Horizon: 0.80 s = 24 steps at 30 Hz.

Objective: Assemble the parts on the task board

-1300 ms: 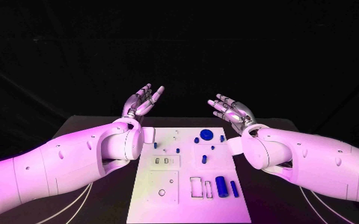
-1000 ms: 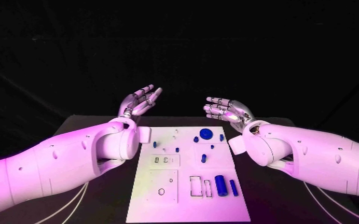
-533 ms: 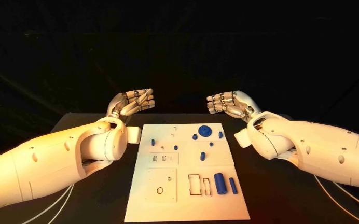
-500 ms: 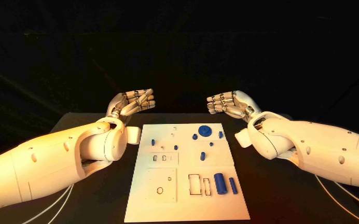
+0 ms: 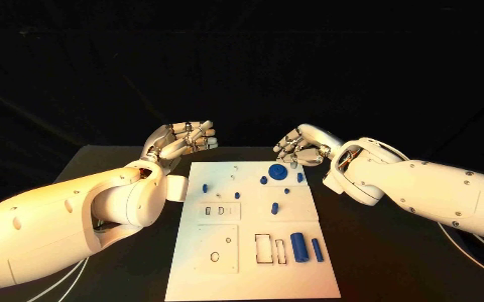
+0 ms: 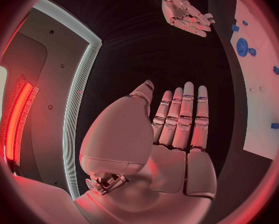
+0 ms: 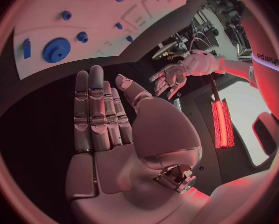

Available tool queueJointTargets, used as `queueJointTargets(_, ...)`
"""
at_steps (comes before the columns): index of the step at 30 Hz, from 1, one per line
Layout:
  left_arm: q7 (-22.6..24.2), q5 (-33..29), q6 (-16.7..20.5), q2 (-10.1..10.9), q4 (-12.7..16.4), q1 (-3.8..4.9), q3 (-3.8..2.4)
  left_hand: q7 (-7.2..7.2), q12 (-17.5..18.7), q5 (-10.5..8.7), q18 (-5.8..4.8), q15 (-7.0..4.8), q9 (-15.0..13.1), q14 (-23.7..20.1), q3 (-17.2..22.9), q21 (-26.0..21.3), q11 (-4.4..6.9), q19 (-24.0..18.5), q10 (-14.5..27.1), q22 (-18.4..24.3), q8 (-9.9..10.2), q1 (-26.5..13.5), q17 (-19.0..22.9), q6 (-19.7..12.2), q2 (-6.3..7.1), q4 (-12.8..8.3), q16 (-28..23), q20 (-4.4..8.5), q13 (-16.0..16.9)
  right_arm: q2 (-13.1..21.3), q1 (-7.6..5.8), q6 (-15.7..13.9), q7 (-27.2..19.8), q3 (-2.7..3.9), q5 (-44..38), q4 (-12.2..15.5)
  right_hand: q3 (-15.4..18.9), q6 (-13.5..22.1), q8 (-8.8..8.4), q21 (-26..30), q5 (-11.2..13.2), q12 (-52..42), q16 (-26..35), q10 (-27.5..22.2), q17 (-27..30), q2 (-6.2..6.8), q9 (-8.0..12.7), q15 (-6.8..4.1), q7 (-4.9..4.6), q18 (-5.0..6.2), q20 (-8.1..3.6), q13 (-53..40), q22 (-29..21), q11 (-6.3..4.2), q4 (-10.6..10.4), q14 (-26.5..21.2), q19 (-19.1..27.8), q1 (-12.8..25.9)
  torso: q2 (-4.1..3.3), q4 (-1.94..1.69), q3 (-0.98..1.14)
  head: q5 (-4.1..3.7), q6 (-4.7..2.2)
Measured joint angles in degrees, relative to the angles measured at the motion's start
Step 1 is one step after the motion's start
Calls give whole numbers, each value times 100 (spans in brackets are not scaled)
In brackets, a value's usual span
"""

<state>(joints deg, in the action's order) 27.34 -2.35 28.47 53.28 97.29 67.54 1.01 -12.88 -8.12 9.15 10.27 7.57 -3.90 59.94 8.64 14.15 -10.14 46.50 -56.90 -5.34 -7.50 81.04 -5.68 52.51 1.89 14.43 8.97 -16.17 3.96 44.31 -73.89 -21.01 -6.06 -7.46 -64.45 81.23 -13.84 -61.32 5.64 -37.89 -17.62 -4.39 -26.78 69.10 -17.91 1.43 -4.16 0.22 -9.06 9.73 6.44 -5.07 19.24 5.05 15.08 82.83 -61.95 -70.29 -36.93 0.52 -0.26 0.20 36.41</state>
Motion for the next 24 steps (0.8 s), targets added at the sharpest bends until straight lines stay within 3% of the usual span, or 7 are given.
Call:
queueJointTargets(2, -2, -12, -38, 50, 94, 12, -8, 12, 15, 0, 0, 0, 0, 0, 0, 0, 0, 0, 0, 0, 0, 0, 0, 12, 0, 0, 0, 0, 0, -41, -20, 81, 170, 0, -437, 4, 50, -44, -35, -449, -48, 5, -1403, 9, -1179, 43, -2, -67, 38, 2, -84, -56, 307, -10, -41, 84, -225, 46, -54, -4, -1, -2, -3)
queueJointTargets(4, -3, -29, -76, 103, 199, 29, -20, 21, 30, 0, 0, 0, 0, 0, -8, 0, 0, 0, 0, 4, 0, 0, 0, 21, 0, -8, -12, 0, 0, -85, -45, 157, 343, 0, -887, 12, 55, -44, -73, -920, -48, 6, -2462, -73, -2247, 87, -2, -74, 38, 2, -87, -82, 846, -16, -49, 90, -421, 90, -114, -8, -4, -7, -12)
queueJointTargets(6, -4, -40, -107, 144, 282, 47, -29, 21, 35, 0, 0, 0, 0, 0, -16, 0, 0, 0, 0, 6, 0, 0, 0, 21, 0, -16, -30, 0, 0, -122, -68, 214, 474, 0, -1230, 25, 47, -44, -86, -1467, -48, 6, -3270, -179, -3085, 103, -8, -63, 38, 2, -81, -112, 1537, -5, -108, 102, -627, 107, -176, -16, -4, -16, -22)
queueJointTargets(9, -5, -50, -140, 181, 354, 61, -35, 21, 35, 0, -1, 0, 0, 0, -16, 0, 0, 0, 0, 5, 0, 22, 0, 20, 22, -16, -33, 0, 0, -192, -91, 295, 651, 0, -1704, 34, 39, -44, -108, -2055, -48, 6, -3995, -266, -3877, 109, -8, -53, 38, -135, -70, -147, 2309, -8, -129, 111, -864, 113, -249, -26, -8, -23, -34)
queueJointTargets(12, -6, -59, -163, 202, 396, 68, -39, 21, 35, 0, 0, 0, 0, 0, -1, 0, 18, 0, -18, 5, 0, 22, 1, 20, 22, -31, -33, 0, 0, -257, -98, 355, 765, 0, -2013, 30, 48, -44, -134, -2467, -25, -7, -4410, -336, -4327, 139, -8, -51, 39, -223, -56, -174, 2863, -14, -152, 113, -1035, 83, -316, -33, -11, -32, -46)
queueJointTargets(16, -7, -72, -192, 207, 422, 77, -44, 21, 35, 0, 0, 0, 0, 0, -1, 0, 18, 12, -19, 5, 3, 22, 1, 20, 22, -31, -33, -12, -1, -356, -104, 468, 919, 1, -2435, -1, 41, -22, -134, -2846, -24, -42, -4764, -416, -4724, 139, -13, -34, 61, -225, -40, -204, 3380, 2, -192, 131, -1175, 83, -404, -46, -18, -52, -55)
queueJointTargets(24, -13, -80, -226, 215, 447, 80, -48, 21, 35, 0, 0, 0, 0, 0, -1, -1, 18, 20, -18, 11, 23, 22, 1, 20, 22, -31, -33, -21, -1, -471, -106, 633, 1123, 1, -2908, -99, 24, -22, -134, -2922, -24, -42, -4837, -456, -4818, 162, -13, -34, 61, -226, -40, -216, 3518, 2, -208, 130, -1175, 60, -538, -69, -26, -95, -74)
